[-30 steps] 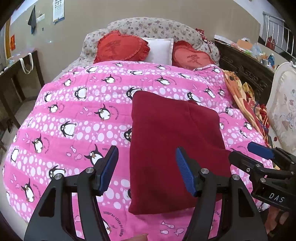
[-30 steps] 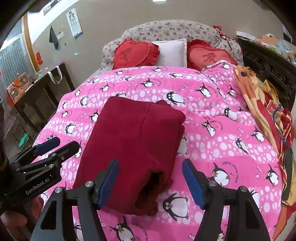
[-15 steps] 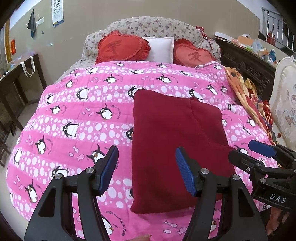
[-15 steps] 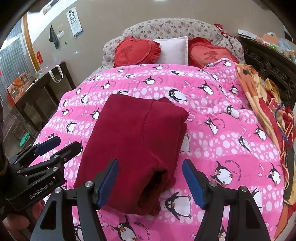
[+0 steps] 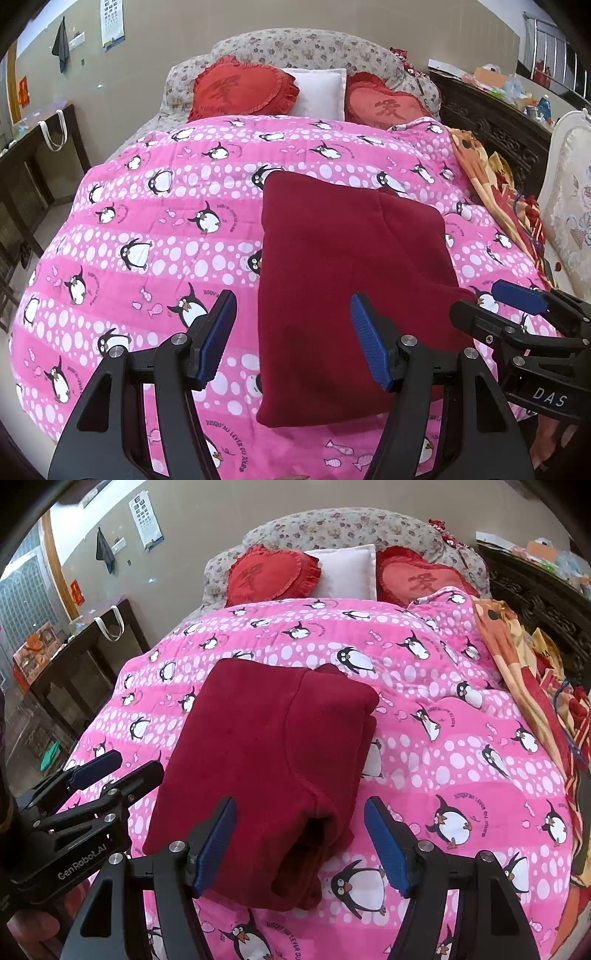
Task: Fold small clothes
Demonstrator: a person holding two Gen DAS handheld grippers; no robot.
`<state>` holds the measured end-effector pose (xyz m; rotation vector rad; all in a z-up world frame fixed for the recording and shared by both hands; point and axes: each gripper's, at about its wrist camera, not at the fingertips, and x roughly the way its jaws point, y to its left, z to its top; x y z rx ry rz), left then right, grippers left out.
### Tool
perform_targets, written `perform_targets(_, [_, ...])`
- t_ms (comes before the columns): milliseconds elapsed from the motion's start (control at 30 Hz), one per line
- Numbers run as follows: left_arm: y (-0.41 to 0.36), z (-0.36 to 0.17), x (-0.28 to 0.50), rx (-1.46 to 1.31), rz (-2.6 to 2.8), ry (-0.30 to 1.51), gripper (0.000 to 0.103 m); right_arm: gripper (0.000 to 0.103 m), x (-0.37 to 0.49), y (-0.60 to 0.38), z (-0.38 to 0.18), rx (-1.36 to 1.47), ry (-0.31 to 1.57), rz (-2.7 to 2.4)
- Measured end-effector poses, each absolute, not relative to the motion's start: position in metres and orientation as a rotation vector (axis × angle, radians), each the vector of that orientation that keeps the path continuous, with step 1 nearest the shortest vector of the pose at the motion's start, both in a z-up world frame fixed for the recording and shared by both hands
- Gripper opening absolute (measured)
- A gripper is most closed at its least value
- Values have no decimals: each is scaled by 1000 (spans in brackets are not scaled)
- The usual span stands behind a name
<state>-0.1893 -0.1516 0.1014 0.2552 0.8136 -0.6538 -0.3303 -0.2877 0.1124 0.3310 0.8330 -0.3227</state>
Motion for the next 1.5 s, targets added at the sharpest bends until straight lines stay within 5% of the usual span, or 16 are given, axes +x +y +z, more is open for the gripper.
perform_targets(1500, [-151, 87, -174, 251, -651, 831, 64, 69, -308, -290, 97, 331, 893, -300])
